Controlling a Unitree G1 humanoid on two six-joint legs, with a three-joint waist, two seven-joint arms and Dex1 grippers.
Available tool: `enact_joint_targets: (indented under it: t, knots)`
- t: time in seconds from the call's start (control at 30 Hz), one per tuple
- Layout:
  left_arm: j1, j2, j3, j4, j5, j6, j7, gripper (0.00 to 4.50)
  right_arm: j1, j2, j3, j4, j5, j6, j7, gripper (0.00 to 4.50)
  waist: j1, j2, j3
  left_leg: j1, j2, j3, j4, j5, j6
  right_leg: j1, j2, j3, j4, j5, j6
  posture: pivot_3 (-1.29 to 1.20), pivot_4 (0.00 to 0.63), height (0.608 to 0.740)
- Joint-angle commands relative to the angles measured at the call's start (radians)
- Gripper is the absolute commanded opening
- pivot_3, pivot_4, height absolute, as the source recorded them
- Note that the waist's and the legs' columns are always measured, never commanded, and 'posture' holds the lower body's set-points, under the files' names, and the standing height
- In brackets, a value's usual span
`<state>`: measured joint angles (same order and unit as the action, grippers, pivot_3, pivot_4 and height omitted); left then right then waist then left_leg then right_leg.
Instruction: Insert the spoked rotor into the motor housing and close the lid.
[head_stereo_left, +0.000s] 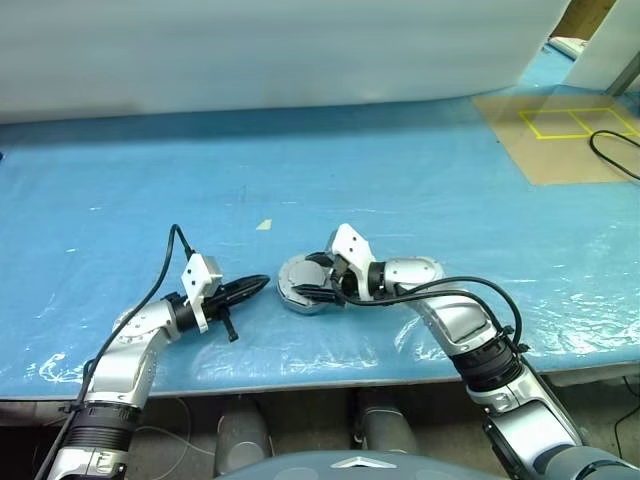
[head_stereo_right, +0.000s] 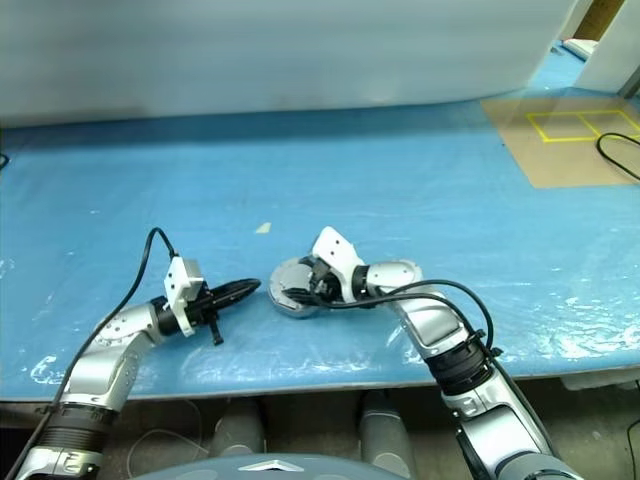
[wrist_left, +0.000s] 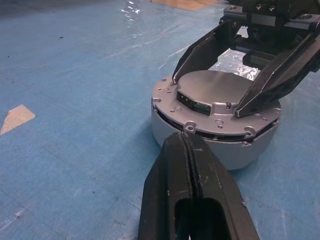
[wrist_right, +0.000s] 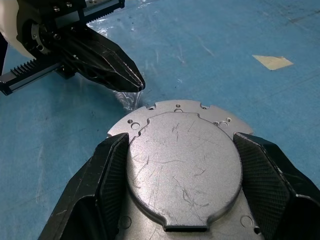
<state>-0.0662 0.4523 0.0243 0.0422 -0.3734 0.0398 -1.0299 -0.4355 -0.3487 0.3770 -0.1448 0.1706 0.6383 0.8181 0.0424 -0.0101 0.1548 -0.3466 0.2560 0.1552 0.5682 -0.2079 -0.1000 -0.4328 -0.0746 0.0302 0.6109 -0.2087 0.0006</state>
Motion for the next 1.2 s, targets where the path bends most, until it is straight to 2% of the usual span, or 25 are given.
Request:
enact_joint_targets:
  t: [0.03,0.47,0.67,0.93,1.2]
  knots:
    - [-0.008,-0.001,0.003,-0.007,-0.008,-0.016,0.001,0.0,0.015,0.002,0.022,0.026,-0.007,0.073,-0.023,2.97,0.0,0.0,0.0,0.0,0.0,0.0,0.0,0.0,0.0,0.0,0.0,0.0,0.0,0.0,0.0,0.0,0.15,0.74]
    - [-0.014,0.0,0.001,-0.001,-0.004,-0.019,0.002,0.0,0.004,0.065,-0.03,-0.019,0.107,0.268,-0.049,2.97,-0.001,0.0,-0.001,0.0,0.0,0.0,-0.001,0.0,0.0,0.0,0.0,0.0,-0.002,0.0,0.0,0.0,0.15,0.74]
    - [-0.016,0.0,-0.001,0.003,-0.002,-0.021,0.002,0.0,-0.001,0.007,0.053,0.032,-0.006,0.127,-0.062,2.97,-0.001,0.0,-0.001,0.001,0.0,0.0,-0.001,0.0,0.0,0.0,0.0,0.0,-0.003,0.0,0.0,0.0,0.15,0.74]
    - [-0.02,0.0,-0.004,0.005,-0.001,-0.023,0.004,0.0,0.003,0.001,0.075,0.089,-0.072,0.036,-0.109,2.97,-0.001,0.0,-0.001,0.005,0.0,0.0,-0.002,0.0,0.0,0.003,0.0,0.001,0.0,0.0,0.0,0.0,0.15,0.74]
    - [-0.028,-0.001,-0.007,0.007,0.001,-0.024,0.005,0.0,0.003,-0.039,0.109,0.155,-0.173,-0.155,-0.124,2.97,0.0,0.001,-0.001,0.007,0.0,0.0,-0.004,0.0,0.0,0.003,0.0,0.0,0.0,-0.002,0.004,0.0,0.15,0.74]
